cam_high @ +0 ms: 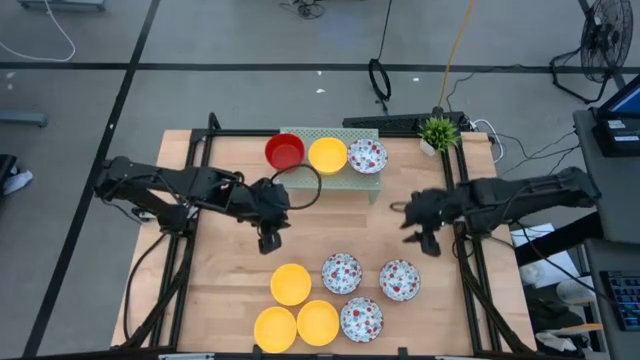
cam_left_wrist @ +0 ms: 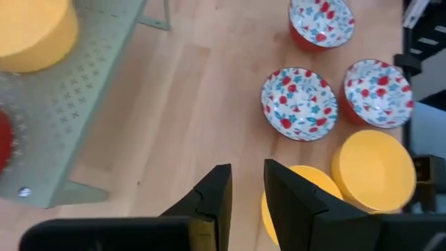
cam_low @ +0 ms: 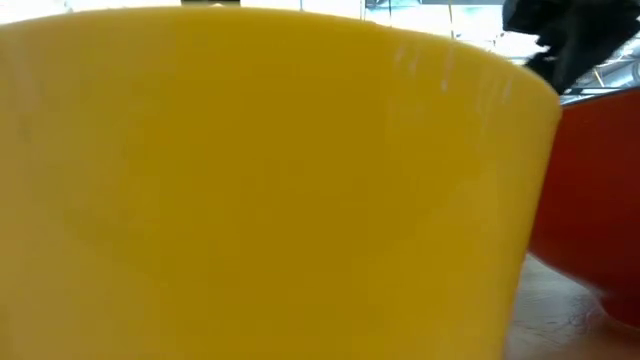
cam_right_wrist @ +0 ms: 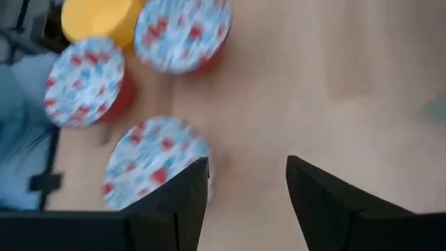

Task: Pick & Place Mini bowls
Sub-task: Stack the white patterned bowl on the white patterned bowl on the shelf

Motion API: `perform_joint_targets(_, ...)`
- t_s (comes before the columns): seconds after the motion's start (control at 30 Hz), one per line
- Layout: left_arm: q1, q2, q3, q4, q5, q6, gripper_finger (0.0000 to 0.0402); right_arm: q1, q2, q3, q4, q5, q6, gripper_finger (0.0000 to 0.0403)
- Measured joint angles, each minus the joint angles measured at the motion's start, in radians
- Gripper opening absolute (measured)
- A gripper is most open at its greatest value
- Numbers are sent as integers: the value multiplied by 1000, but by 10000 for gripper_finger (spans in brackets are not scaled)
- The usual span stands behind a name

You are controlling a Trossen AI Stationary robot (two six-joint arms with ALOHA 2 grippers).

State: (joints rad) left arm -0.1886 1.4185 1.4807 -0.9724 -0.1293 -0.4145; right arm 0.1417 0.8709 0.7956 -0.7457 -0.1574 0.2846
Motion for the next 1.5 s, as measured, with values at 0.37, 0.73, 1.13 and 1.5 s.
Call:
perform_joint_targets(0.37, -4, 0, 0, -1, -30, 21, 88, 404, 180, 0, 134, 0, 427, 183)
perform_joint_targets(0.73, -4, 0, 0, -6, -30, 11, 88, 603, 368, 0, 406, 90, 472, 183)
perform_joint_targets(1.13, -4, 0, 0, -5, -30, -16, 88, 648, 477, -1, 397, 261, 244, 183)
perform_joint_targets(1.5, -4, -1, 0, -4, -30, -23, 88, 652, 547, -1, 391, 242, 214, 183)
